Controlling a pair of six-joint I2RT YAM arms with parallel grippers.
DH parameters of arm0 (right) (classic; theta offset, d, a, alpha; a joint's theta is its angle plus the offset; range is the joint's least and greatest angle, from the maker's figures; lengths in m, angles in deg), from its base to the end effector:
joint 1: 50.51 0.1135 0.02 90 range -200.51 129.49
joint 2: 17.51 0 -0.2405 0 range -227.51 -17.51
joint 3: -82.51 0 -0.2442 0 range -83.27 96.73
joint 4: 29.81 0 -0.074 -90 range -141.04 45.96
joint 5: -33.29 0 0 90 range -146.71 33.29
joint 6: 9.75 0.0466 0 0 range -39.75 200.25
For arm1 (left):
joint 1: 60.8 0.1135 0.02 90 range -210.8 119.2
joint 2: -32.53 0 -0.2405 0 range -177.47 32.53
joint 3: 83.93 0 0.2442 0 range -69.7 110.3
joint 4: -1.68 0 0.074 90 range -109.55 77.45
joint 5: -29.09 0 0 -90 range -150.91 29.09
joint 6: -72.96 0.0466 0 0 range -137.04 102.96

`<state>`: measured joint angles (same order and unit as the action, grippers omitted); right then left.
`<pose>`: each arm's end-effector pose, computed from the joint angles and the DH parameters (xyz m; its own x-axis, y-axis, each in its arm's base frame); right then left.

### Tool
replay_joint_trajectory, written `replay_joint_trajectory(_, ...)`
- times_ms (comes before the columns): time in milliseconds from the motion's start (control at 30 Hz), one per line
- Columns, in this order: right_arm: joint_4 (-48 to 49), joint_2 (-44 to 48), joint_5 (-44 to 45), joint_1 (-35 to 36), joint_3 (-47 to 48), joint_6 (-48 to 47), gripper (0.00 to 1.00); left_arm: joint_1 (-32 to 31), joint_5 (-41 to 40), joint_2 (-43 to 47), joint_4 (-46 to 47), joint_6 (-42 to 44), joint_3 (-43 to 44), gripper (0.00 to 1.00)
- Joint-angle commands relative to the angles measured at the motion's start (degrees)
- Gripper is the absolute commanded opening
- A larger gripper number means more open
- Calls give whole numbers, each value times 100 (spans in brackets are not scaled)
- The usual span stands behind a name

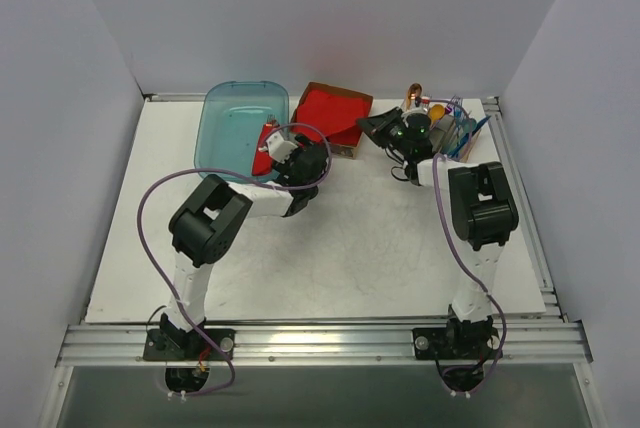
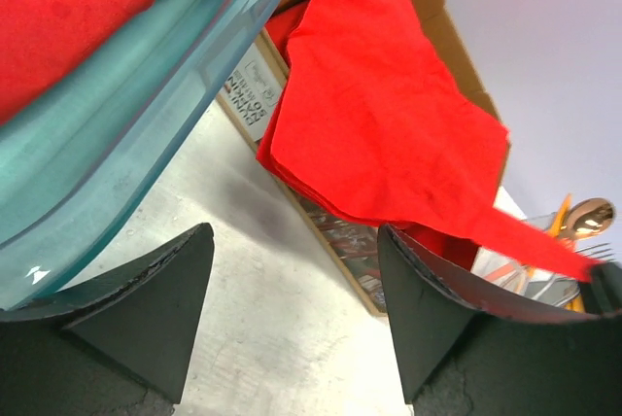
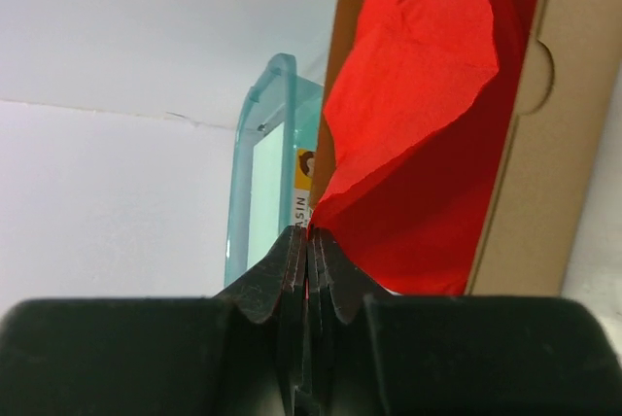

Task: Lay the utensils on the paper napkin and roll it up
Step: Pick up the napkin from the container.

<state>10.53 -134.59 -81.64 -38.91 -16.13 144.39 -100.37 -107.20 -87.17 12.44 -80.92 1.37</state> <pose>0.4306 0.1084 0.1944 -0.5000 0.7304 -0.4653 -0.3300 0.3360 0.8821 0.3590 -0.2530 0.1419 -0.0730 -0.7446 -0.6636 -0.3085 0.6496 -0.6949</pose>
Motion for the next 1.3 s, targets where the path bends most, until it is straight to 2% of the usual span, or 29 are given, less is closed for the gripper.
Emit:
replay_joint_trajectory(0, 10, -26, -135, -17, 151, 81, 0, -7, -250, 404, 769, 138, -75, 77)
replay_joint_trajectory(200, 10, -61, -188, -26, 160, 169, 2, 2, -232, 272, 902, 446, 161, 83)
replay_joint_trajectory(633, 116, -149, -293, -26, 177, 336, 2, 178, -21, -449, 665, 359, 944, 83)
replay_joint_trajectory(867, 133, -149, -302, -17, 168, 362, 2, 213, 119, -563, 489, 95, 1084, 82)
replay_joint_trajectory(1000, 186, -166, -302, -26, 168, 389, 2, 239, 154, -686, 401, 60, 1207, 78)
replay_joint_trajectory(1267, 212, -193, -302, -17, 160, 415, 2, 231, -12, -476, 366, -151, 918, 77)
